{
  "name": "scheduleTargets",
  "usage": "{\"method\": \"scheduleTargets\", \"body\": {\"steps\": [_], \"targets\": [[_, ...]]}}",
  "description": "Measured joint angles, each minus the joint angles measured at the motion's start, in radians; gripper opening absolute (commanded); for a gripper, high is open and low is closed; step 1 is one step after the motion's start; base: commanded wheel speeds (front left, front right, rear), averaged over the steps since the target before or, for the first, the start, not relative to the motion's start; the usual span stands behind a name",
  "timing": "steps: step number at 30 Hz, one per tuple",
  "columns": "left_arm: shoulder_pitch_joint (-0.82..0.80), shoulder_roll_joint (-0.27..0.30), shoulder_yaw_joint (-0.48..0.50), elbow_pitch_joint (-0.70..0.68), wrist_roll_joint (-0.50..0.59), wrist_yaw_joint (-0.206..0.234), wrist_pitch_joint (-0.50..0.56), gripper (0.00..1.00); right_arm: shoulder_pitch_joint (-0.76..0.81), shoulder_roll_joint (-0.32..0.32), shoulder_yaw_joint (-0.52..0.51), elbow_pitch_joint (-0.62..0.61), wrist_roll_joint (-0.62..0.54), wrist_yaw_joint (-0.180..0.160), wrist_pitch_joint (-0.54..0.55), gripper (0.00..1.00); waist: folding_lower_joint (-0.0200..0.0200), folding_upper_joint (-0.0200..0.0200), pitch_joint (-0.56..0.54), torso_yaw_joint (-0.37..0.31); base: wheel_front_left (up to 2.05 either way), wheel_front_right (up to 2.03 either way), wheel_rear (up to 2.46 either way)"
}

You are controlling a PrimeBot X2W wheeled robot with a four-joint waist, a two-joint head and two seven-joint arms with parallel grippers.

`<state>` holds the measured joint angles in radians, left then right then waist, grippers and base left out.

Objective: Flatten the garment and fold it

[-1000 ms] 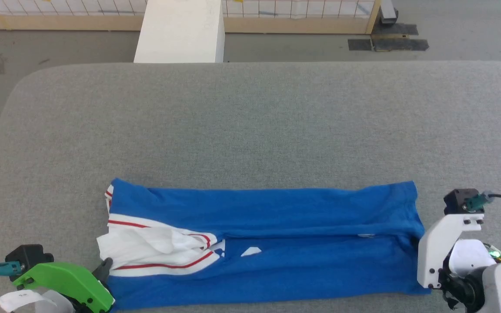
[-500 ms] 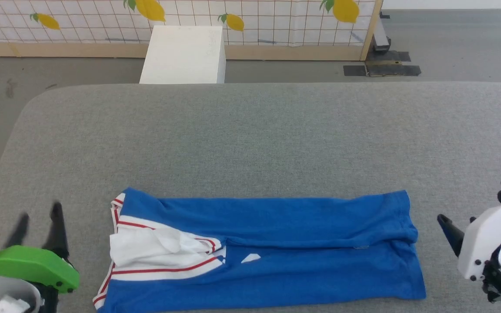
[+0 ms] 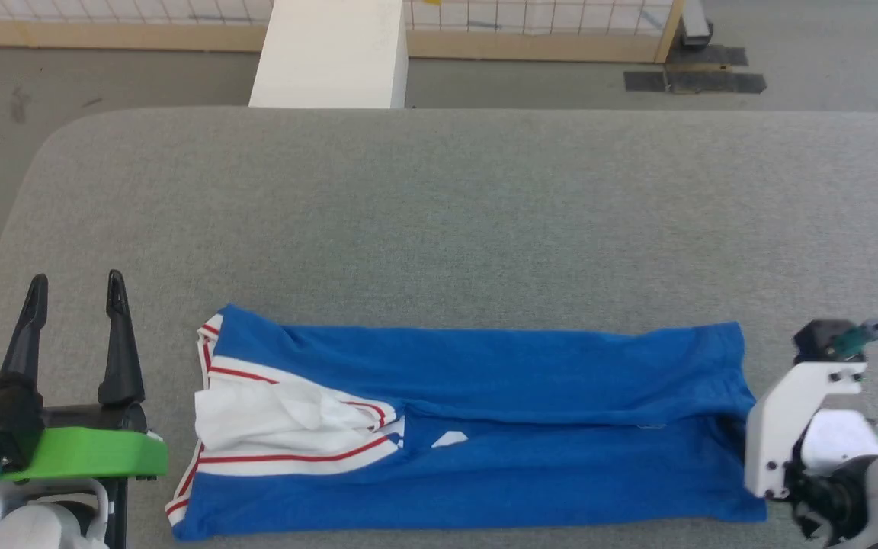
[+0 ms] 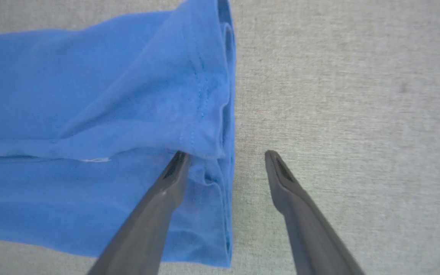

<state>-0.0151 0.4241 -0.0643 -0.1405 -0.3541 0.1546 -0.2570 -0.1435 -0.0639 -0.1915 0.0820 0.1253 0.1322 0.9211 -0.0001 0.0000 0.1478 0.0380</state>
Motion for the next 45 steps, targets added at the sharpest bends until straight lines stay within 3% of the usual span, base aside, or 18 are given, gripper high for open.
{"method": "scheduleTargets", "body": {"steps": [6, 7, 9, 17, 27, 30, 34, 45], "targets": [[0.001, -0.072, 0.069, 0.016, 0.030, -0.066, 0.000, 1.00, -0.010, -0.003, 0.045, 0.078, 0.001, 0.000, -0.021, 1.00, 0.0000, 0.0000, 0.028, 0.019, 0.00, 0.00, 0.00], [0.001, -0.081, 0.079, 0.021, 0.030, -0.074, 0.000, 1.00, -0.015, -0.005, 0.048, 0.083, 0.004, 0.000, -0.021, 0.48, 0.0000, 0.0000, 0.031, 0.020, 0.00, 0.00, 0.00], [0.001, -0.099, 0.097, 0.028, 0.042, -0.095, 0.000, 1.00, -0.026, -0.011, 0.054, 0.087, 0.013, 0.000, -0.032, 0.00, 0.0000, 0.0000, 0.035, 0.021, 0.00, 0.00, 0.00], [0.001, -0.165, 0.149, 0.043, 0.091, -0.159, 0.000, 1.00, -0.043, -0.039, 0.022, 0.114, 0.035, 0.001, -0.068, 0.00, 0.0000, 0.0000, 0.028, 0.013, 0.00, 0.00, 0.00], [-0.002, -0.216, 0.193, 0.056, 0.137, -0.223, 0.000, 1.00, -0.044, -0.135, -0.208, 0.141, -0.043, 0.001, -0.067, 0.00, 0.0000, 0.0000, 0.031, 0.011, 0.00, 0.00, 0.00], [-0.002, -0.233, 0.208, 0.062, 0.143, -0.234, 0.000, 1.00, -0.043, -0.141, -0.213, 0.139, -0.063, 0.001, -0.062, 0.00, 0.0000, 0.0000, 0.023, 0.007, 0.00, 0.00, 0.00], [-0.001, -0.253, 0.216, 0.063, 0.152, -0.243, 0.000, 1.00, -0.025, -0.155, -0.153, 0.089, -0.059, 0.000, -0.062, 0.00, 0.0000, 0.0000, 0.003, 0.002, 0.00, 0.00, 0.00], [0.028, -0.297, 0.223, 0.070, 0.183, -0.261, 0.000, 1.00, 0.068, -0.166, 0.152, -0.176, 0.053, 0.000, -0.032, 0.00, 0.0000, 0.0000, -0.066, -0.010, 0.00, 0.00, 0.00]]}}
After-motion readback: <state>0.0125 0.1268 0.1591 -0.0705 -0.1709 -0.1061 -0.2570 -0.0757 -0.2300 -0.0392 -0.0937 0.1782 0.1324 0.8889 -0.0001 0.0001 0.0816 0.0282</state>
